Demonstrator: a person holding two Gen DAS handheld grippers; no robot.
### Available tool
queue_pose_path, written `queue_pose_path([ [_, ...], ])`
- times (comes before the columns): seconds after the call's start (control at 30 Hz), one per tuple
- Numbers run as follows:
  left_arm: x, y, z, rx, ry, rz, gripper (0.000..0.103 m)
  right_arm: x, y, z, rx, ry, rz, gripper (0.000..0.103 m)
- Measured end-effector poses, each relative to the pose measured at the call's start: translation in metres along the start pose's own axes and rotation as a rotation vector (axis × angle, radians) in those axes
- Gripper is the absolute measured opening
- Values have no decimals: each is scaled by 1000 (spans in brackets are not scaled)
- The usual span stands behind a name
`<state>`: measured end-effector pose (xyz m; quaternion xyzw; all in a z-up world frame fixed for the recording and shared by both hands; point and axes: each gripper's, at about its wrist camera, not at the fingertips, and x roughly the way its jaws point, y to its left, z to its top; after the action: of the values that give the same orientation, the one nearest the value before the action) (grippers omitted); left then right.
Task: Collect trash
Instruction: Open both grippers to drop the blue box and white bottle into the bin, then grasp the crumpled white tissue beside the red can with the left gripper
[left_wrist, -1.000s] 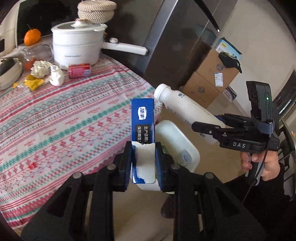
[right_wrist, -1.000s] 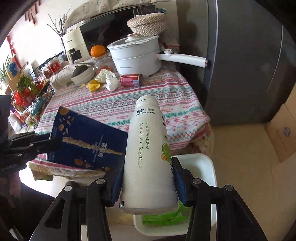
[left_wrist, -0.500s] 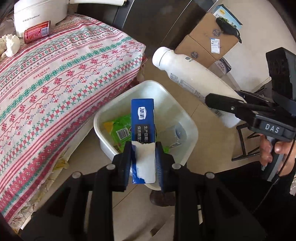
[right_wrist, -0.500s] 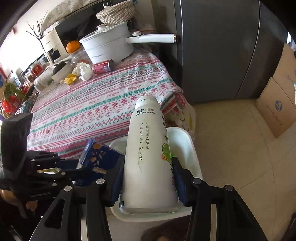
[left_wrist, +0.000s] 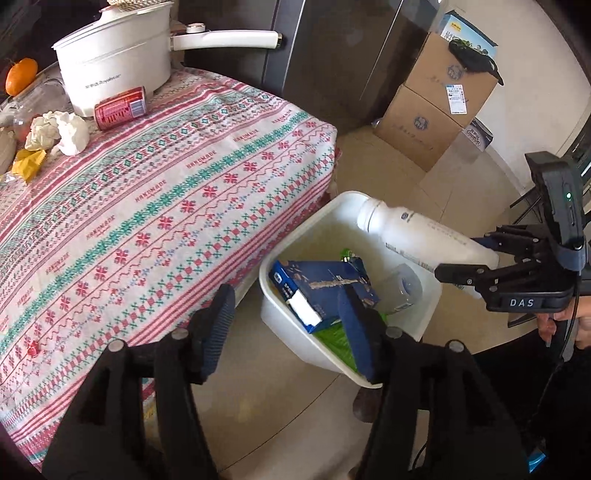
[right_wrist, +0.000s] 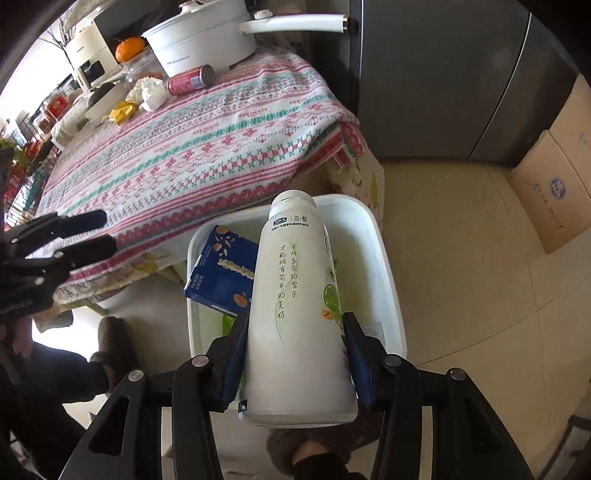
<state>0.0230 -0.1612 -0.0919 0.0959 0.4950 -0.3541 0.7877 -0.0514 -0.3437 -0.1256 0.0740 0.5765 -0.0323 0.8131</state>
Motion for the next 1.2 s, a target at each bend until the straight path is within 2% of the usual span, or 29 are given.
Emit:
queue_pose_path([
  [0.2, -5, 14, 4, -6, -19, 43, 67, 28, -2, -4, 2, 99, -62, 50],
  [0.33, -10, 20, 2, -5, -28, 70, 70, 40, -8, 0, 34, 121, -71, 51],
  [0.4, -13, 22, 1, -2, -36, 89, 74, 39, -11, 3, 54, 115, -74, 51],
  [0.47, -16, 24, 0, 1, -42, 102, 75, 34, -10, 7, 66, 97, -69, 60],
  [0.53, -18, 27, -1, 4, -46, 117, 77, 27, -7, 11, 66, 72, -67, 63],
  [0.83, -26, 47, -4, -20, -48, 179, 82, 14, 20, 29, 13, -1, -71, 69],
  [1.2, -48, 118, 1, -164, -76, 276, 82, -2, 55, 66, -21, -117, -51, 76],
])
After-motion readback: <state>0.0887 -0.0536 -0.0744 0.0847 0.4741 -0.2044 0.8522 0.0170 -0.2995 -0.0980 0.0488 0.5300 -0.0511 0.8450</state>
